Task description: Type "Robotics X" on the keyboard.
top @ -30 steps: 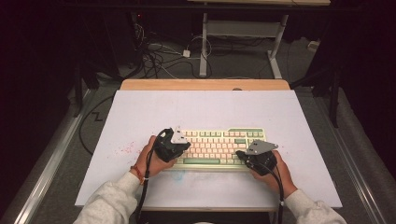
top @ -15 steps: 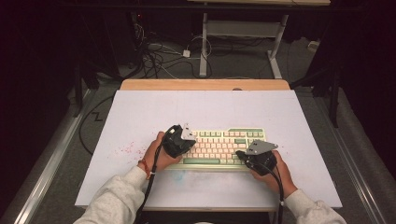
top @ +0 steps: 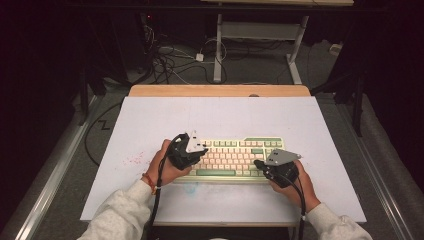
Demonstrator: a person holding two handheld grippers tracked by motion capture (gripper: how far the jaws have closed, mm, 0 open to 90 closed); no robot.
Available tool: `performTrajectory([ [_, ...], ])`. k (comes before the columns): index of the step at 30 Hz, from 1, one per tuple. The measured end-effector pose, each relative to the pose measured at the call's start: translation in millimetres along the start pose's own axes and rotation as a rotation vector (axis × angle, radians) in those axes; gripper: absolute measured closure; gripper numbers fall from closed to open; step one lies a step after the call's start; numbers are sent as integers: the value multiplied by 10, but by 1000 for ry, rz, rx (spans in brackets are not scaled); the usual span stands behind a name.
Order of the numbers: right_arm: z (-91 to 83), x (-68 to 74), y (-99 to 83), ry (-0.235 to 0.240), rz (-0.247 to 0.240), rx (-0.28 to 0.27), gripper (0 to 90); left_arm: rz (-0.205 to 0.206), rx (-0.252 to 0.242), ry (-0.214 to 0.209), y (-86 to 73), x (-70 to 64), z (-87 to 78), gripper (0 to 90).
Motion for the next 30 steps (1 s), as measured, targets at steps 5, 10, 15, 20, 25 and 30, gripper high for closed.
performTrajectory([
  [5,-66,6,44,2,-1,-21,900,16,-37,27,-133,2,-174,694],
  [10,-102,3,66,5,3,-28,900,8,-57,55,-317,6,-256,519],
  [15,-109,1,90,12,7,-35,900,-13,-54,101,-541,-29,-322,285],
  [20,-85,5,132,16,10,-39,900,-50,-44,114,-766,-65,-378,200],
  [25,8,40,198,27,-5,-32,900,-103,-27,120,-939,-129,-428,189],
  [30,133,84,316,39,-17,-31,900,-121,-18,121,-1027,-196,-510,190],
])
Point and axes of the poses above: each handheld gripper's, and its own axes: z roughly forward along the jaws, y roughly out of its top, x roughly to its left, the point moved 5 cm from there along z, roughly forward along the jaws, and after that the axes turned 6 degrees about z, right-handed, at the moved point
